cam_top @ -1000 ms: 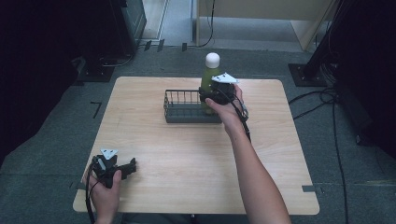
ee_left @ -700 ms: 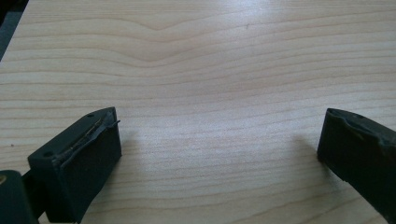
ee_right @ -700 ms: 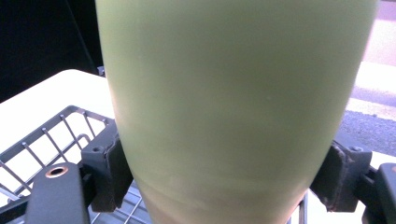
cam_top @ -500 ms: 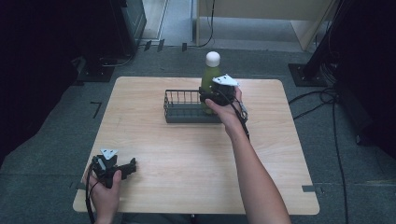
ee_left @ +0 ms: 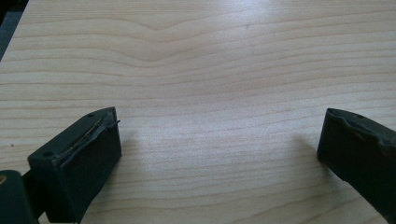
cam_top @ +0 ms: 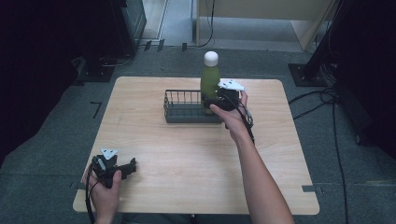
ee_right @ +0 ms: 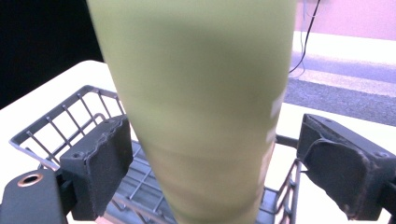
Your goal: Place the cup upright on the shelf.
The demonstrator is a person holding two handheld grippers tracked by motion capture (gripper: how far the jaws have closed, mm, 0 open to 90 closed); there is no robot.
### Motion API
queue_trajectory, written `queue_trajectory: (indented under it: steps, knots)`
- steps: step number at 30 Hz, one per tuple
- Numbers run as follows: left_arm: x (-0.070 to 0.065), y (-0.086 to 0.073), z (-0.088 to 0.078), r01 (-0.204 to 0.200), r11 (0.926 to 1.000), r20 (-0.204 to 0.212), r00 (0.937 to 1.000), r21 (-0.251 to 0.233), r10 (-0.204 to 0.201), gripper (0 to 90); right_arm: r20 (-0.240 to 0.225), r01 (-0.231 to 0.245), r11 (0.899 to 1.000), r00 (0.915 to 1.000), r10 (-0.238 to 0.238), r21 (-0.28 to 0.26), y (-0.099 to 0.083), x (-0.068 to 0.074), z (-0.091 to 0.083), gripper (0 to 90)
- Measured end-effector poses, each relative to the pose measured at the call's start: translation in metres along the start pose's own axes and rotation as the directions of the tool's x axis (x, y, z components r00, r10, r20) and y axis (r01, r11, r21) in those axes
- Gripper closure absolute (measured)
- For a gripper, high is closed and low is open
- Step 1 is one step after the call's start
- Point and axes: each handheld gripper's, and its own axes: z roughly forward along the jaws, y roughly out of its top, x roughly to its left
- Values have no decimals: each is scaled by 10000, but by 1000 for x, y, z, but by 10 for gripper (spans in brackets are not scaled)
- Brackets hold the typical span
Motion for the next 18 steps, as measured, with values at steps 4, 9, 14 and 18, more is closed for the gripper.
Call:
queue_trajectory:
  steps: [4,9,14,18]
  knots:
    - [0,0,0,2,10000,-1,10000,-1,-2,0,26,23,10000,10000,-22,-82,-6,-3,-10,104]
    - [0,0,0,-1,10000,0,10000,1,1,0,-67,46,9999,10000,-47,-153,-16,-8,-27,104]
    - [0,0,0,2,10000,0,10000,-3,-2,0,-184,123,9999,9998,-123,-22,-24,-11,-38,87]
    - [0,0,0,2,10000,0,10000,-2,-2,0,-271,193,9996,9995,-188,191,-33,-13,-48,68]
